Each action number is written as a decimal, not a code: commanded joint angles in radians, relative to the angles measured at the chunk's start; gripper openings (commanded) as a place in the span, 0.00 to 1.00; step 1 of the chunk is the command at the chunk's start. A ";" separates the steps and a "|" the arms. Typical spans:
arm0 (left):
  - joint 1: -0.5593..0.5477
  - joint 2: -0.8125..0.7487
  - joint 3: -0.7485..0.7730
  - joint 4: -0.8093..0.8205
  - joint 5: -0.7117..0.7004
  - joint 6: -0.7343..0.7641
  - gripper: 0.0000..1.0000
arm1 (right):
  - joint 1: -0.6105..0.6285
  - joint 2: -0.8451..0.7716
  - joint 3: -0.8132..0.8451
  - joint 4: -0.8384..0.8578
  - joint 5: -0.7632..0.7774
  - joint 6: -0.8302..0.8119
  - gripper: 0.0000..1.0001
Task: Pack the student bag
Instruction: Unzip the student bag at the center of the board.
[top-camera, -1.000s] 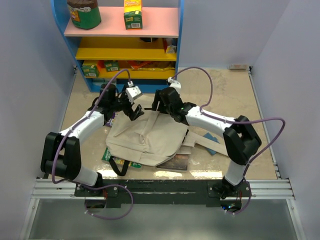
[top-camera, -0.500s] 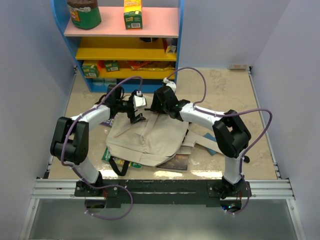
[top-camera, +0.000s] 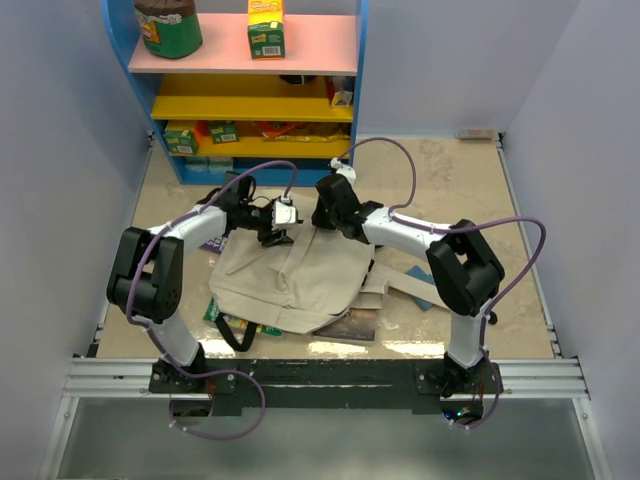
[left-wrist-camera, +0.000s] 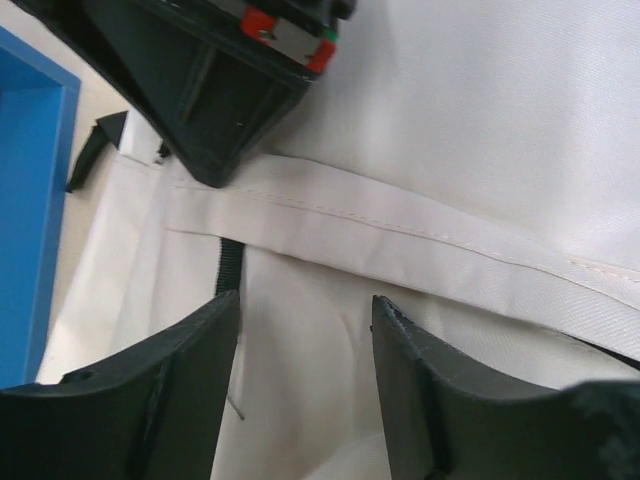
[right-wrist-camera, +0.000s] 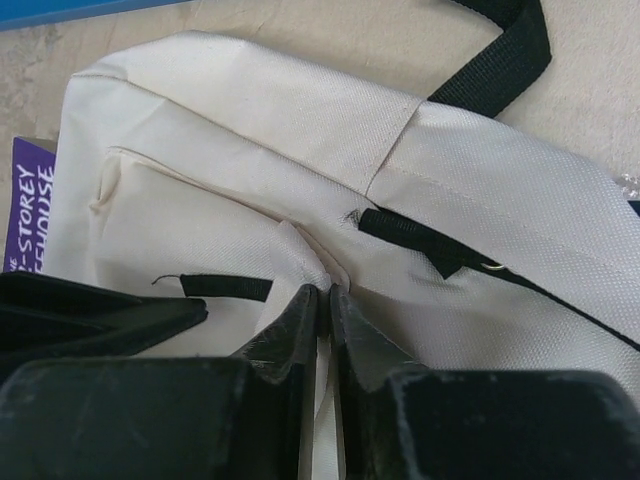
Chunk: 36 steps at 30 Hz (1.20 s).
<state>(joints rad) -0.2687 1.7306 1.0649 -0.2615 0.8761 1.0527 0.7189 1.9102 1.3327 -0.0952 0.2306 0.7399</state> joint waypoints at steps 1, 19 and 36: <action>-0.003 0.007 0.037 -0.062 0.041 0.105 0.57 | 0.008 -0.060 -0.007 0.037 -0.040 0.001 0.08; -0.012 0.049 0.124 -0.011 0.014 0.079 0.67 | 0.025 -0.117 -0.079 0.072 -0.063 -0.014 0.00; -0.033 0.100 0.144 -0.062 -0.081 0.150 0.43 | 0.042 -0.149 -0.082 0.080 -0.057 -0.031 0.00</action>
<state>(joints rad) -0.2962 1.8450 1.2209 -0.4011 0.8078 1.1980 0.7460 1.8168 1.2507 -0.0528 0.1921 0.7136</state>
